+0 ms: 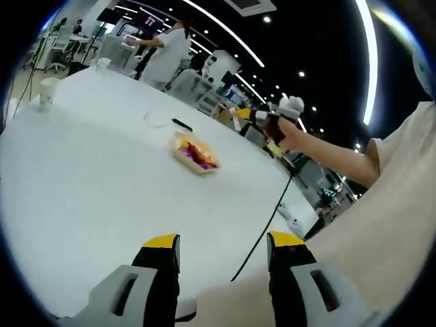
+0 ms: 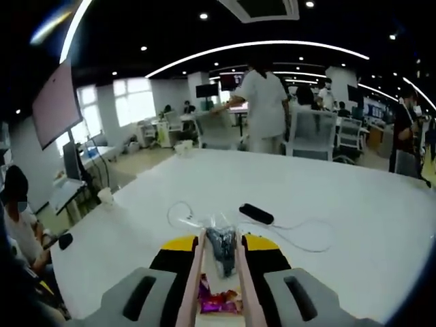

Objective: Place the target food into the container with the food tongs after gripping and lifting it, then release it inside without dropping or visibly crushing the food.

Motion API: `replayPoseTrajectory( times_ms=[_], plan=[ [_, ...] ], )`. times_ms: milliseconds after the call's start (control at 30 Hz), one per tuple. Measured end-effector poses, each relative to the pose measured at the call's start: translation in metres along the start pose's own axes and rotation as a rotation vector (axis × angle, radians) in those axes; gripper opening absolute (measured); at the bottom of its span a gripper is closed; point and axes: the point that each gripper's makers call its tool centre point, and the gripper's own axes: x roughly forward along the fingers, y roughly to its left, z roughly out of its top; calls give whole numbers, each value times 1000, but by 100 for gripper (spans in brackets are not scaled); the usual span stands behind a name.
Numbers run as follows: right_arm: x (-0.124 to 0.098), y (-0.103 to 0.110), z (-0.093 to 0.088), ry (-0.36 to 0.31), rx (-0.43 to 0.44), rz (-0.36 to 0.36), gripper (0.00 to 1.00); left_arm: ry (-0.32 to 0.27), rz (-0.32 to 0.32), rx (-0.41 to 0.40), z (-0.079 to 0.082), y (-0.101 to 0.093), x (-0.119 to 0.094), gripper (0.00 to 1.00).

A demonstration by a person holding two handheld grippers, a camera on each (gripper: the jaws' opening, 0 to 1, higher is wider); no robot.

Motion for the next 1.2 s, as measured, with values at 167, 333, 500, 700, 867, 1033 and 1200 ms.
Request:
replayPoseTrajectory(
  times_ms=[167, 333, 500, 700, 867, 1033, 1200],
  plan=[
    [-1, -4, -2, 2, 6, -10, 25, -2, -1, 0, 0, 0, 0, 51],
    [-2, -4, -5, 10, 11, -8, 26, -2, 0, -2, -1, 0, 0, 51],
    [-1, -2, -7, 12, 14, -3, 26, -3, 3, -4, -2, 1, 0, 51],
    [0, -2, -8, 15, 12, -1, 26, -5, 5, -9, -3, 1, -1, 51],
    [1, -3, -6, 9, 11, -1, 26, -6, 5, -11, -3, 2, -1, 51],
    [0, -2, -6, 8, 12, -4, 26, -5, 3, -10, -3, 1, 0, 51],
    [-2, 0, -10, 18, 14, 0, 26, -5, 2, -9, -4, 2, -1, 51]
  ],
)
